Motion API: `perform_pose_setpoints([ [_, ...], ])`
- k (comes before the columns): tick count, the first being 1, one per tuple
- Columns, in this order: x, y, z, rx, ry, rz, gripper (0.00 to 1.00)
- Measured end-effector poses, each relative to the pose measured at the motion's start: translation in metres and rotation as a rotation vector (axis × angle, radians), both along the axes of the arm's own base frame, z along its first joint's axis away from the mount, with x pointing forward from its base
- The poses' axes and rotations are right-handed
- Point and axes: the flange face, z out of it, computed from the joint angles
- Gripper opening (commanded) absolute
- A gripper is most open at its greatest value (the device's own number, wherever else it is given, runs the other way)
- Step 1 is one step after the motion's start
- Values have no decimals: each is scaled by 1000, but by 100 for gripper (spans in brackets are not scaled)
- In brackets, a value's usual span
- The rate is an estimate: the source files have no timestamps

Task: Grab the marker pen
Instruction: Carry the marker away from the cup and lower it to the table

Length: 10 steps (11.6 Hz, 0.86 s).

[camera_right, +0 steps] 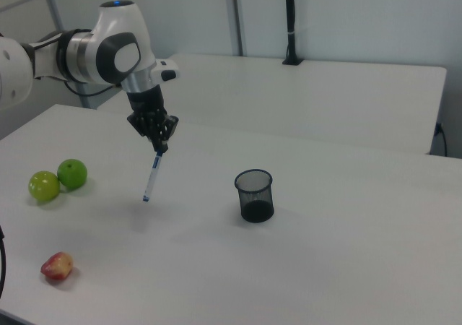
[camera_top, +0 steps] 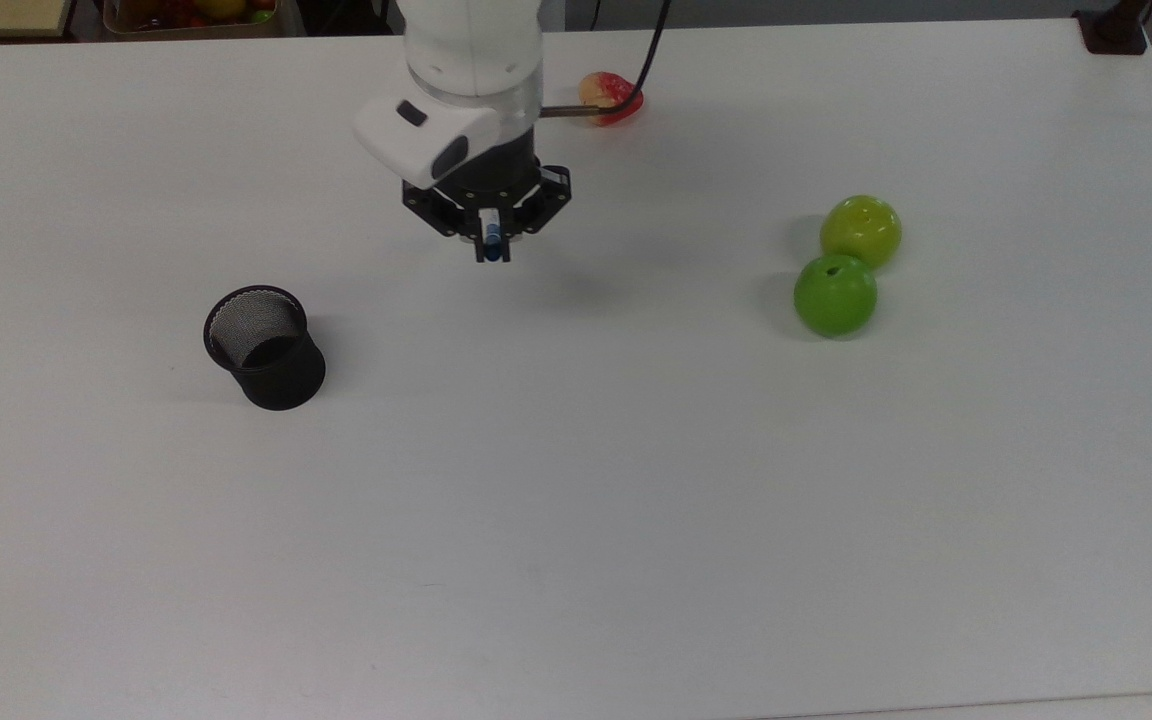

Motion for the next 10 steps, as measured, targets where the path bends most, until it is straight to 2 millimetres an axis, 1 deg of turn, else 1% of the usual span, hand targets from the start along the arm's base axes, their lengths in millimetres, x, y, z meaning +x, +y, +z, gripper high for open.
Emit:
perform_pose_setpoints([
  [3,0,25,-41,15,71,26,3],
  [5,1,37,-69,19,113,34,3],
  [6,1,41,-77,25,128,35,3],
  [8,1,43,-85,33,140,32,4],
  [10,2,43,-92,36,151,30,10],
])
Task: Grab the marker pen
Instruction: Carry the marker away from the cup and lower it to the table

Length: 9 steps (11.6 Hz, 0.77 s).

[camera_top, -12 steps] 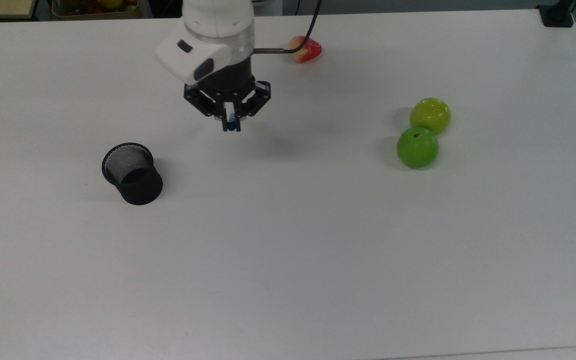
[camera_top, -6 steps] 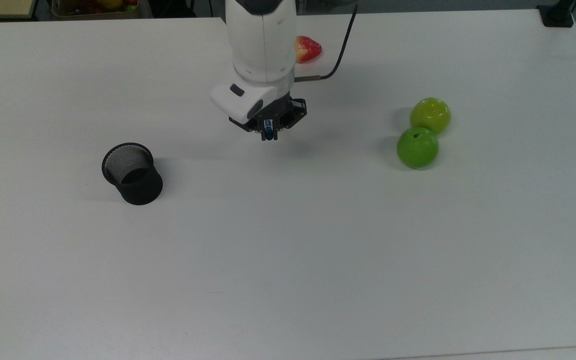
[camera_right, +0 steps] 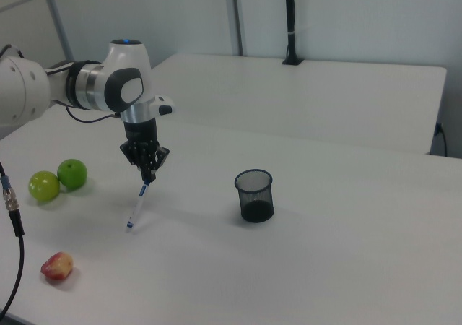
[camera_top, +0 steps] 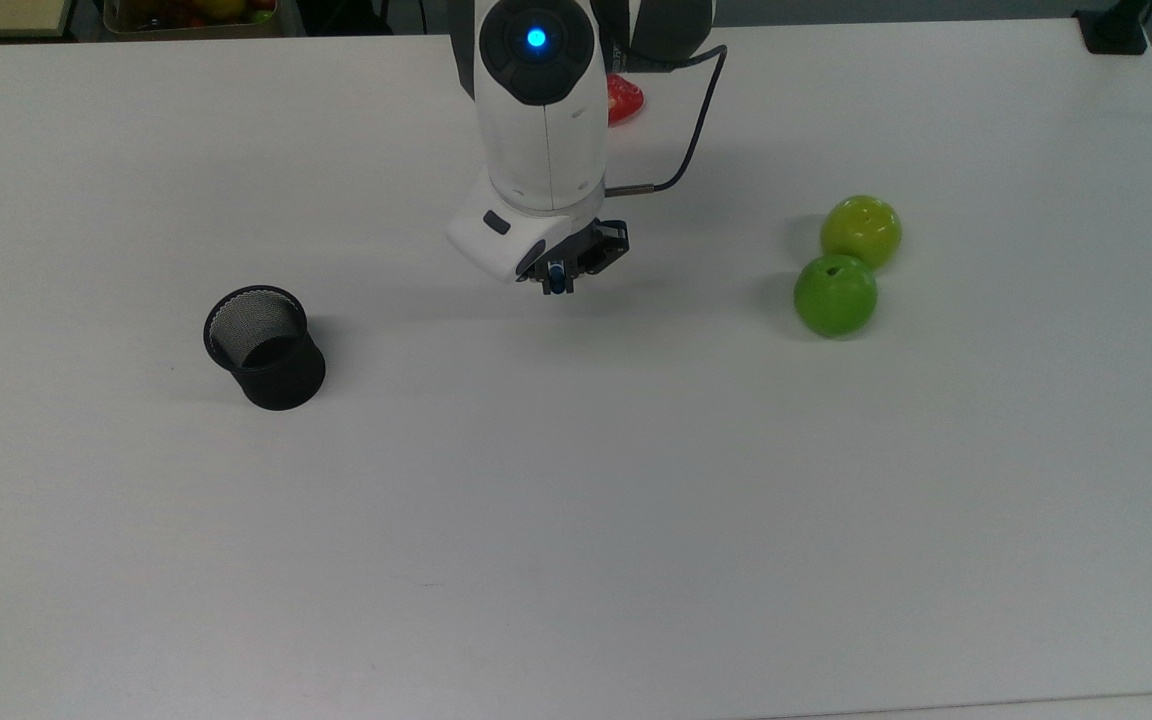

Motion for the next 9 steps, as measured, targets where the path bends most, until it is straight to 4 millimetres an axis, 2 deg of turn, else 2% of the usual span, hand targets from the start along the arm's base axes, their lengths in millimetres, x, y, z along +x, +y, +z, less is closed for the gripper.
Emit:
perform_pose_setpoints([
  [3,0,5,-14,-3,21,7,24],
  [4,-1,7,-15,-3,21,11,33],
  [7,-1,8,-15,-3,22,12,80],
  [9,-1,8,-15,-3,22,12,100],
])
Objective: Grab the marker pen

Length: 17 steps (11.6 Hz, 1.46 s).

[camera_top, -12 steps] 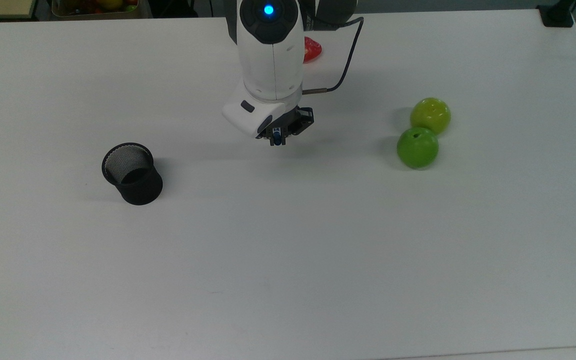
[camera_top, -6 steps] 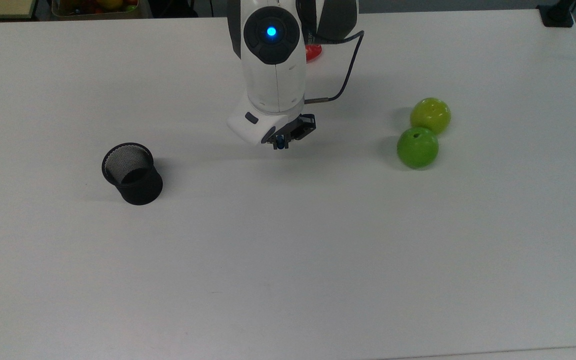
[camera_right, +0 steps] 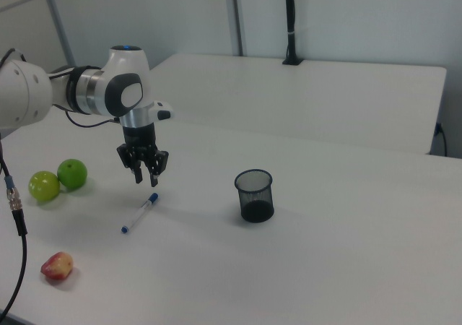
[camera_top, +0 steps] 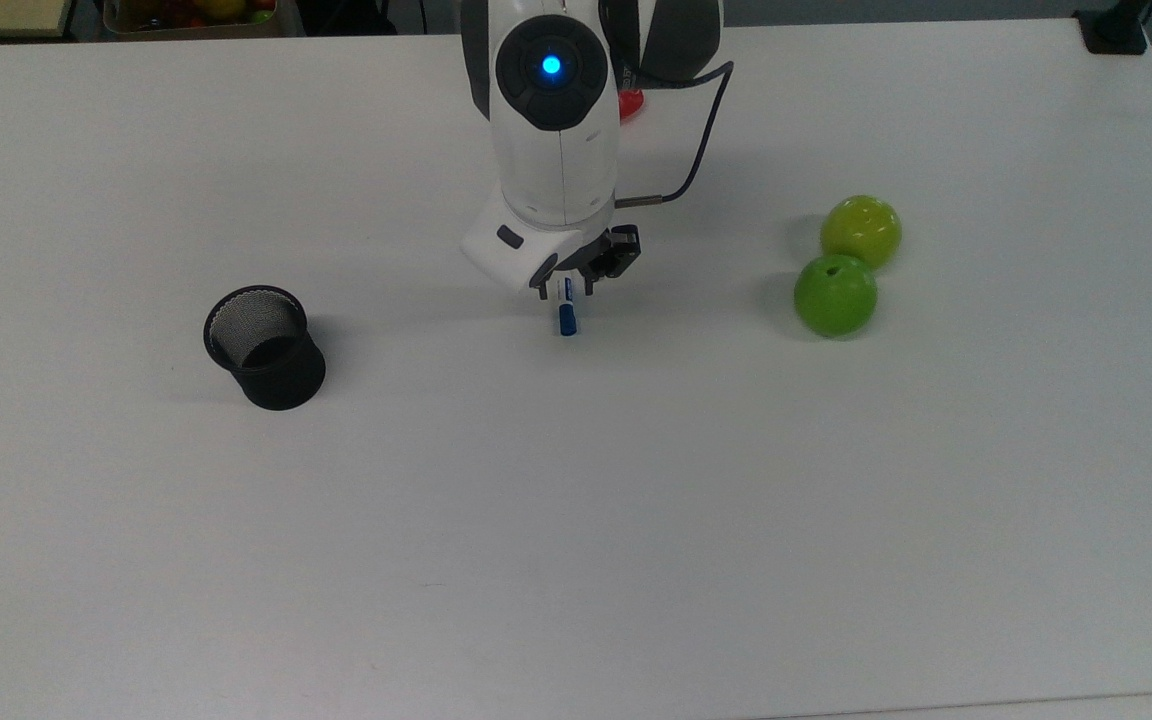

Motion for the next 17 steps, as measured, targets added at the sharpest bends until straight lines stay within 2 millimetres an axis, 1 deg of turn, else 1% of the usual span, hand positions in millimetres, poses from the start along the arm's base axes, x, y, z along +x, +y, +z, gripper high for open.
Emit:
perform_pose_setpoints([
  [7,0,0,0,0,0,0,100],
  [9,2,0,6,0,-12,1,100],
  [12,5,-4,44,-44,-83,24,100],
  [13,1,-10,64,-70,-92,29,100],
  [14,-3,-14,78,-80,-97,27,100],
  [15,-10,-20,103,-88,-107,18,100],
  [16,-16,-26,119,-94,-112,10,100],
  [17,-25,-39,144,-101,-119,-11,100],
])
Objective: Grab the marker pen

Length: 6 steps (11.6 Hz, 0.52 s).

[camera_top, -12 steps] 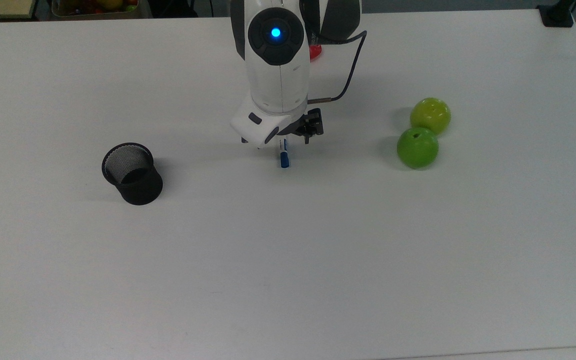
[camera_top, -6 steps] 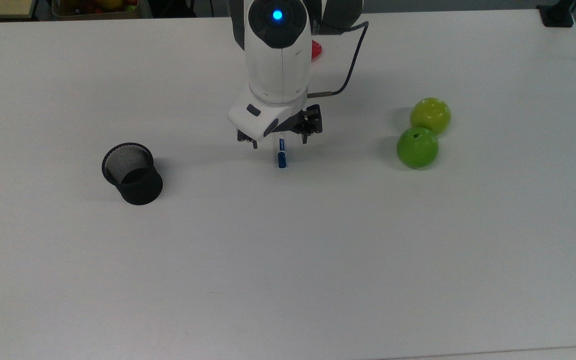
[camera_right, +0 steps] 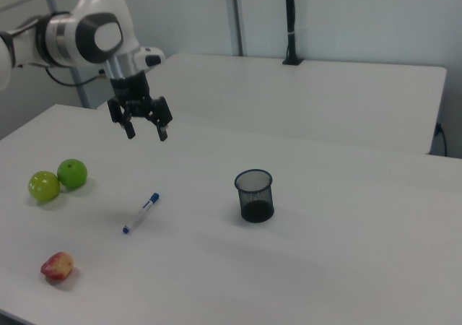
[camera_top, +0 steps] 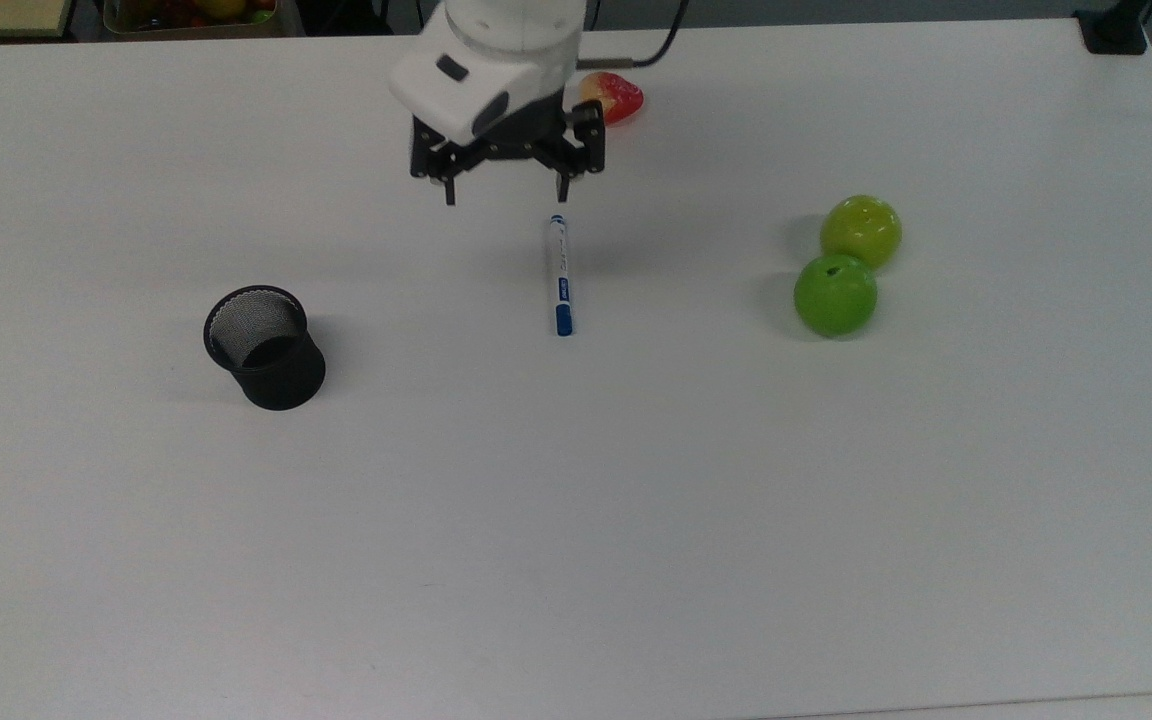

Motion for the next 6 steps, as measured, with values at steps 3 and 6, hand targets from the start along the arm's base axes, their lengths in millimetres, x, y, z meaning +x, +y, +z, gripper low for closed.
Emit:
perform_pose_setpoints([
  [3,-27,-30,55,-6,-9,-50,100],
  [6,-54,-59,93,-2,8,-103,100],
])
